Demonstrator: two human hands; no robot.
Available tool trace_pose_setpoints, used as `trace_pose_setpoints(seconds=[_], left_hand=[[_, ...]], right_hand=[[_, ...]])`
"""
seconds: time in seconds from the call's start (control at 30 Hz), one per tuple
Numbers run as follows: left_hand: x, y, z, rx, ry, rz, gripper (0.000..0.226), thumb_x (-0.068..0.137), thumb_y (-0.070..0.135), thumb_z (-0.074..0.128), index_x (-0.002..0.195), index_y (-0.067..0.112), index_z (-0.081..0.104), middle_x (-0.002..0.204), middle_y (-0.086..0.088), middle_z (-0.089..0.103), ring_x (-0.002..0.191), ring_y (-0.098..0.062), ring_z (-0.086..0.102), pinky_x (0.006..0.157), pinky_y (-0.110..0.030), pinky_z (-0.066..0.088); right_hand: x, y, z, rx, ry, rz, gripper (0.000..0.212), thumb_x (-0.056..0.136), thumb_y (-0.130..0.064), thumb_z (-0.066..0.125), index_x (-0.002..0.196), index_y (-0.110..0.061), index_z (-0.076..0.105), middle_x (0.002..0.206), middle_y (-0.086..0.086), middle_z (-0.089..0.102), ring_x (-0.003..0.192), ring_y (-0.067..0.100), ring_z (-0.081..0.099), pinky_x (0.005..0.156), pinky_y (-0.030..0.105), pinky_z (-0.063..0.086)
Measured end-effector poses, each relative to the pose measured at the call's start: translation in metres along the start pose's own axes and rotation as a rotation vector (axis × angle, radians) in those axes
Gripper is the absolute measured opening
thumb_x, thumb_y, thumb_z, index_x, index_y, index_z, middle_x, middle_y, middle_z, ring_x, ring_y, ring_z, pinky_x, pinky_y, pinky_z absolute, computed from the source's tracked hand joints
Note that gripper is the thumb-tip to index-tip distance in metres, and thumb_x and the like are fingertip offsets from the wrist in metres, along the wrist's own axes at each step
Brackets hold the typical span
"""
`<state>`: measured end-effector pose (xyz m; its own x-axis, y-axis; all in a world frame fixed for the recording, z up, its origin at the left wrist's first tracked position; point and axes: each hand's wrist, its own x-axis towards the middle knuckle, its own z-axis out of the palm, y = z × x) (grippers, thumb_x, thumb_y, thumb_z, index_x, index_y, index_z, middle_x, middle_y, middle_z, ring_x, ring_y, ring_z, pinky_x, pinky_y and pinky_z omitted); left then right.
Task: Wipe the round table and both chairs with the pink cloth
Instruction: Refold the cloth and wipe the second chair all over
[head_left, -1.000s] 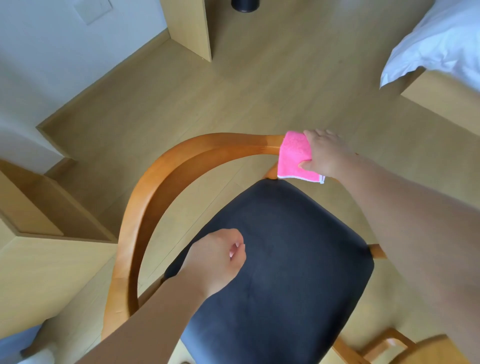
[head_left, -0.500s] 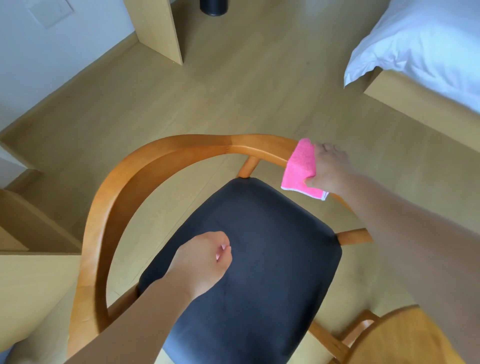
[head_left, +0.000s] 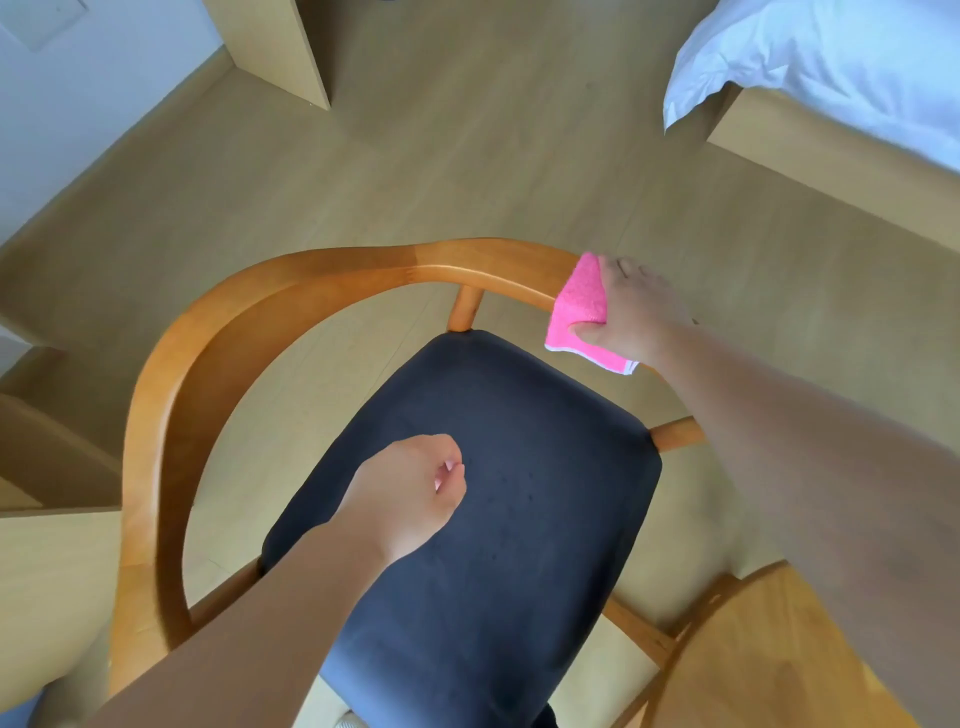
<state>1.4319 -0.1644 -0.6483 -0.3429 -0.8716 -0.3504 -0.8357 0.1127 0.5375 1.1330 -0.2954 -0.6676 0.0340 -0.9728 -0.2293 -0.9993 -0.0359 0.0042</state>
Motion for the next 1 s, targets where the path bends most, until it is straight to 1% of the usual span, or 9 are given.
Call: trace_pose_setpoints(seconds=[0.27,0.43,0.6,0.8,0.83,0.87,0.9,0.93,1.0], left_hand=[[0.002,0.027,0.015,0.021,-0.05,0.045,0.024,0.09,0.03,0.046,0.067,0.034,0.04,0.067,0.014,0.052,0.062,-0.005,0.05,0.053,-0.02,0.031],[-0.005,0.044,0.024,0.019,-0.072,0.086,0.014,0.091,0.032,0.047,0.077,0.034,0.048,0.069,0.016,0.055,0.065,-0.003,0.053,0.055,-0.018,0.034],[-0.016,0.052,0.028,0.03,-0.08,0.103,0.014,0.09,0.033,0.048,0.077,0.034,0.049,0.068,0.017,0.054,0.065,-0.002,0.053,0.055,-0.018,0.035],[-0.024,0.053,0.026,0.061,-0.092,0.11,0.016,0.09,0.032,0.049,0.075,0.035,0.046,0.066,0.018,0.053,0.064,-0.003,0.052,0.055,-0.018,0.034],[-0.025,0.054,0.026,0.059,-0.091,0.113,0.015,0.09,0.032,0.049,0.076,0.035,0.047,0.067,0.018,0.053,0.064,-0.003,0.052,0.055,-0.018,0.034],[-0.026,0.055,0.026,0.059,-0.094,0.117,0.015,0.09,0.032,0.049,0.076,0.035,0.047,0.067,0.018,0.053,0.065,-0.003,0.052,0.056,-0.018,0.034],[-0.027,0.057,0.025,0.06,-0.095,0.125,0.014,0.09,0.032,0.048,0.077,0.035,0.047,0.067,0.017,0.053,0.065,-0.003,0.052,0.056,-0.018,0.035],[-0.028,0.058,0.024,0.062,-0.097,0.131,0.014,0.091,0.033,0.048,0.077,0.035,0.047,0.068,0.017,0.053,0.065,-0.004,0.052,0.056,-0.019,0.035],[-0.033,0.062,0.022,0.066,-0.097,0.141,0.014,0.091,0.033,0.047,0.077,0.035,0.047,0.068,0.016,0.053,0.065,-0.004,0.052,0.056,-0.018,0.034]], right_hand=[[-0.057,0.046,0.015,0.093,-0.009,0.125,0.094,0.08,-0.056,0.062,0.147,-0.003,0.021,0.134,0.017,0.045,0.119,0.033,0.047,0.095,0.043,0.042],[-0.092,0.068,0.025,0.162,-0.035,0.225,0.095,0.082,-0.053,0.064,0.147,0.002,0.021,0.135,0.02,0.045,0.121,0.036,0.046,0.098,0.043,0.04],[-0.121,0.08,0.03,0.179,-0.025,0.273,0.089,0.083,-0.047,0.067,0.143,0.007,0.027,0.13,0.023,0.049,0.116,0.037,0.049,0.096,0.041,0.04],[-0.147,0.081,0.023,0.205,-0.069,0.344,0.081,0.087,-0.04,0.065,0.14,0.01,0.03,0.131,0.025,0.048,0.12,0.037,0.048,0.098,0.041,0.04],[-0.153,0.078,0.022,0.224,-0.078,0.364,0.074,0.088,-0.037,0.065,0.137,0.009,0.035,0.127,0.024,0.051,0.117,0.037,0.051,0.095,0.041,0.044],[-0.158,0.074,0.018,0.259,-0.091,0.399,0.062,0.087,-0.034,0.066,0.129,0.007,0.045,0.117,0.022,0.058,0.111,0.037,0.057,0.089,0.041,0.049],[-0.159,0.07,0.012,0.301,-0.119,0.446,0.046,0.084,-0.03,0.066,0.113,0.004,0.056,0.1,0.019,0.065,0.099,0.037,0.065,0.081,0.04,0.054],[-0.157,0.066,0.006,0.33,-0.189,0.507,0.033,0.08,-0.026,0.065,0.097,0.001,0.061,0.083,0.015,0.069,0.087,0.036,0.069,0.074,0.039,0.057],[-0.158,0.058,-0.008,0.304,-0.416,0.635,0.024,0.082,-0.023,0.058,0.092,-0.002,0.063,0.068,0.015,0.07,0.067,0.03,0.071,0.071,0.039,0.059]])
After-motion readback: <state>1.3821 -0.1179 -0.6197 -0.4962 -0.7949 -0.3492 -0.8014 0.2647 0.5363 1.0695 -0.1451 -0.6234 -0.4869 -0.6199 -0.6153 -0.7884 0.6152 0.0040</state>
